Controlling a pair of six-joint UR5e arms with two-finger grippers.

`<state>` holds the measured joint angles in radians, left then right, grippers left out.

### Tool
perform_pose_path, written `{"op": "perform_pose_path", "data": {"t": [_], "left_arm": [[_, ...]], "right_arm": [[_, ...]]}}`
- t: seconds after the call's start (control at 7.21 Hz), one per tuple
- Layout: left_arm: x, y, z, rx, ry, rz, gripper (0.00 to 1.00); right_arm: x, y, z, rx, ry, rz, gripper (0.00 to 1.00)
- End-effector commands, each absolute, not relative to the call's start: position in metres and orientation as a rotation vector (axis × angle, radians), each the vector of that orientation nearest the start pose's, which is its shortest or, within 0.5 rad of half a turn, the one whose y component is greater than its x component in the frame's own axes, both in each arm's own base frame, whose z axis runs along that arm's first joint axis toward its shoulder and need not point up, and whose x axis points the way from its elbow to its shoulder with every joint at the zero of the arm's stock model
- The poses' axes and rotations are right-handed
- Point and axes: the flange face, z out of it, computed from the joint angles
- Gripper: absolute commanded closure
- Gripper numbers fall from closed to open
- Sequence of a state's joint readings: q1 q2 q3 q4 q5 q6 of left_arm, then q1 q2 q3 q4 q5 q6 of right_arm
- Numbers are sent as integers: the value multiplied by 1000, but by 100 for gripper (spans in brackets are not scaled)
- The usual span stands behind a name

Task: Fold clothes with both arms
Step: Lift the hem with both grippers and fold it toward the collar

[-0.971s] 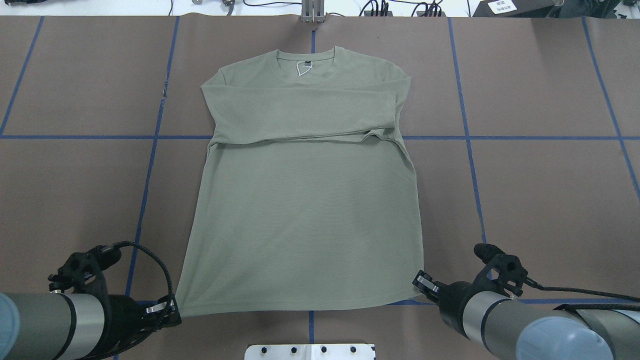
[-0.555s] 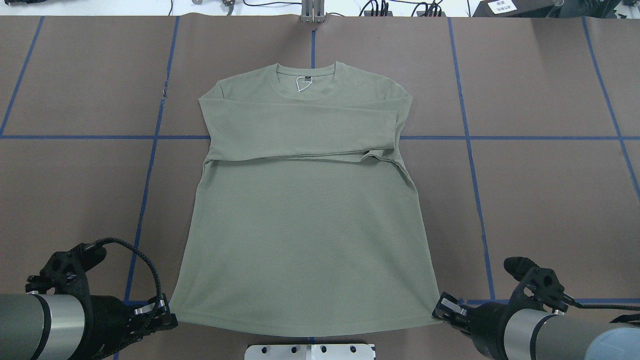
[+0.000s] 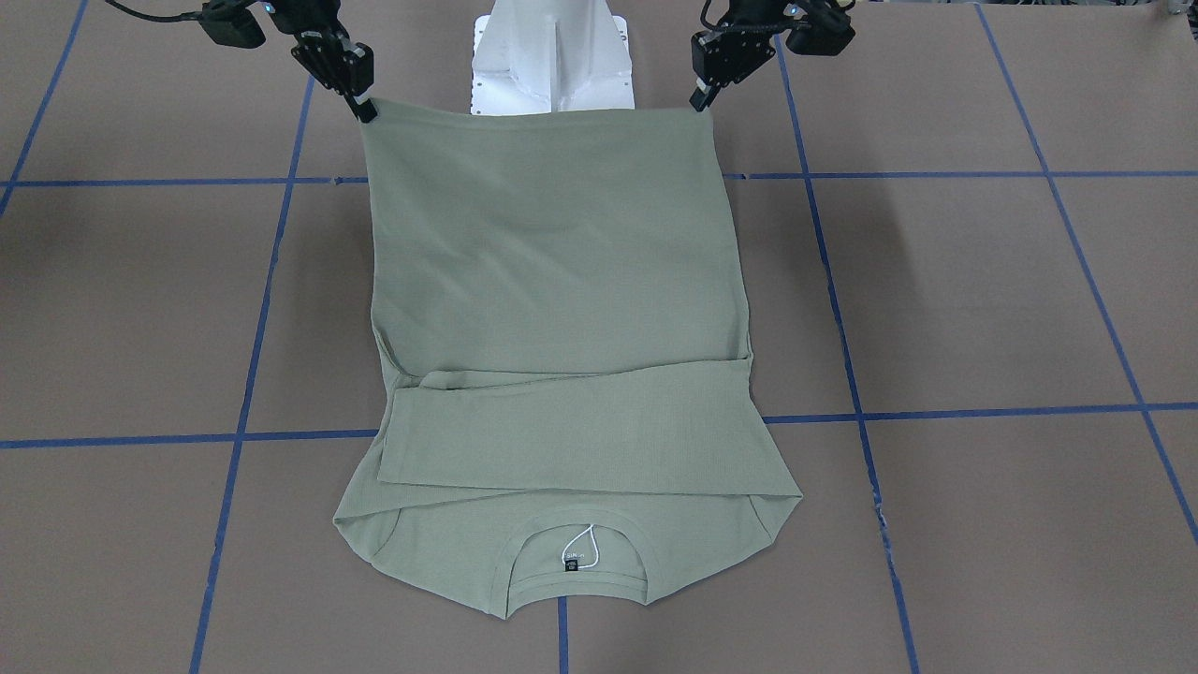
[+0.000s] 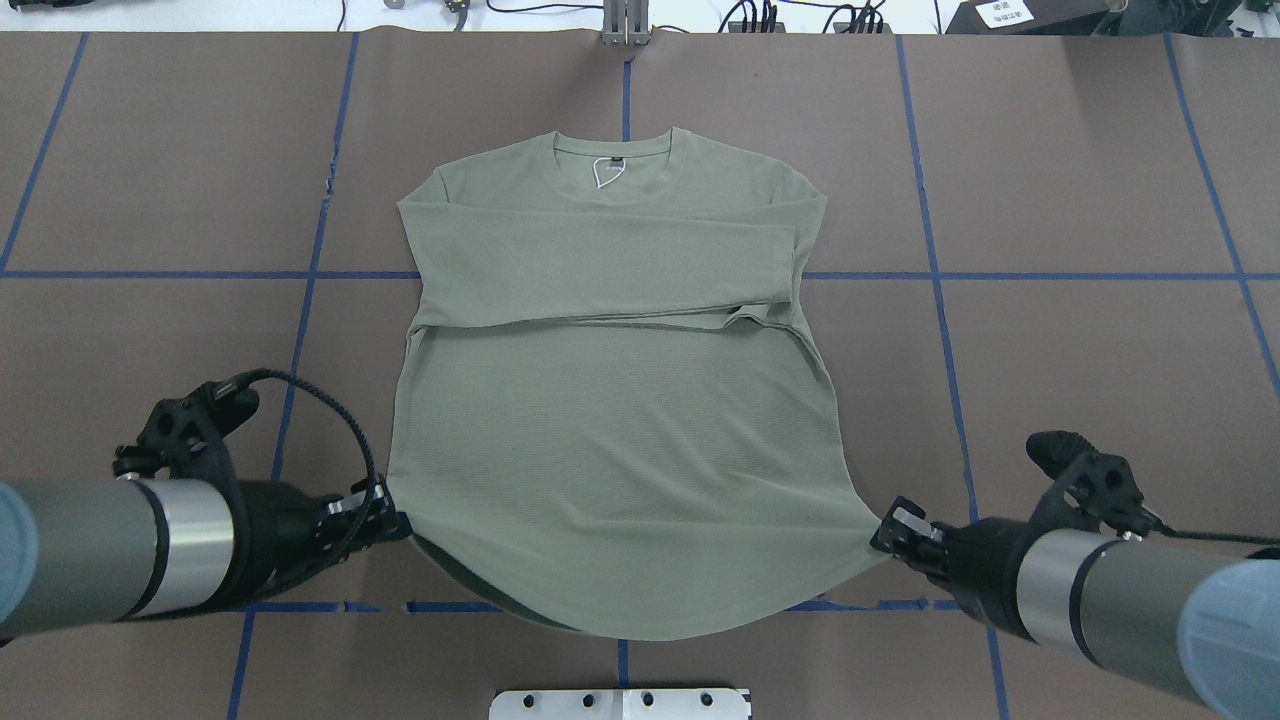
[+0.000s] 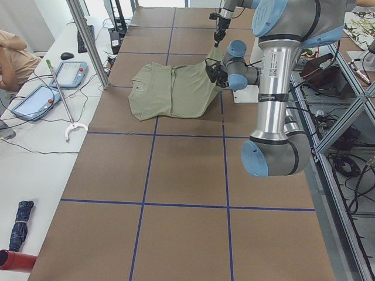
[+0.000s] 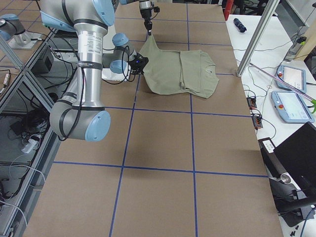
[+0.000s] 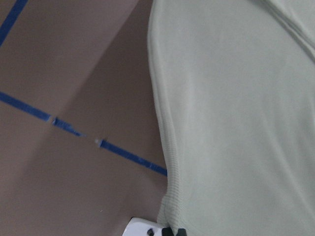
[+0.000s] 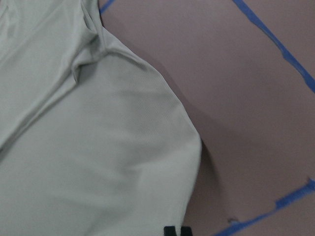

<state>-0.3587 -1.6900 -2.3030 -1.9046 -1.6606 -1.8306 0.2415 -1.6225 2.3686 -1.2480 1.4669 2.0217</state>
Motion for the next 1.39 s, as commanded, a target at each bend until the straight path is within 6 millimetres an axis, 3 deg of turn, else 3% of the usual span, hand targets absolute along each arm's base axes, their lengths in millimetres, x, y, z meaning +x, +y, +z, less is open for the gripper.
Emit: {"op": "perform_pose_path", "data": {"t": [0.0,0.14,0.28,0.56,0.69,0.83,0.97,1.25], "left_arm": [[368,-380,244,216,1127,-479,100],[381,-423,264,259,1066,-489,100],[388,-469,264,304,1033,-505,100],[381,-539,290,382,954,-509,100],[392,-583,311,426,976,-522,100],[409,-611,338,444,992,-527,100],[421,-624,347,468,1018,-527,100],[432,-642,351,514,989,-528,100]], "right_arm": [[-374,-367,274,51,-1090,691,100],[-368,-427,271,70,-1077,671,100],[-370,-477,283,128,-1023,650,100],[-393,-576,303,183,-905,662,100],[-411,-609,315,202,-843,666,100],[-435,-639,306,208,-807,675,100],[-446,-652,309,203,-779,682,100],[-449,-666,321,229,-769,676,100]]}}
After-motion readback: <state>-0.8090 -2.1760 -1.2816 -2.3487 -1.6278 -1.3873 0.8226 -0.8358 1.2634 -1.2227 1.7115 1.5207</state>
